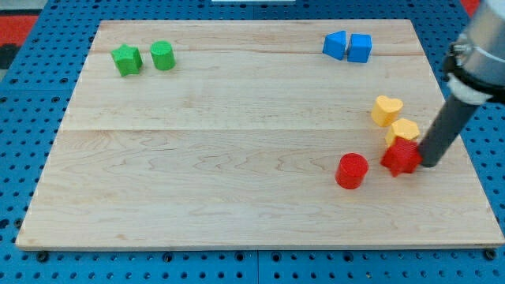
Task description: Push the yellow hexagon along with yellow heart to top left a bit
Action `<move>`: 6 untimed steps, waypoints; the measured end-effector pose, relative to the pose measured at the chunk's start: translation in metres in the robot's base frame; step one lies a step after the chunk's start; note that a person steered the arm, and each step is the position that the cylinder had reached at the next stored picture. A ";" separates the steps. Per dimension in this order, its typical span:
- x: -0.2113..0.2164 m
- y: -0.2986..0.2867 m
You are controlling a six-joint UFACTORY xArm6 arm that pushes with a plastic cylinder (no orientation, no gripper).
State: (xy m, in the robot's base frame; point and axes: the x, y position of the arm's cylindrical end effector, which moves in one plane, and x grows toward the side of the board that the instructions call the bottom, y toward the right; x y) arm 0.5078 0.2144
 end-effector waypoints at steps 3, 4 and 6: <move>0.005 0.024; -0.015 0.024; -0.082 -0.022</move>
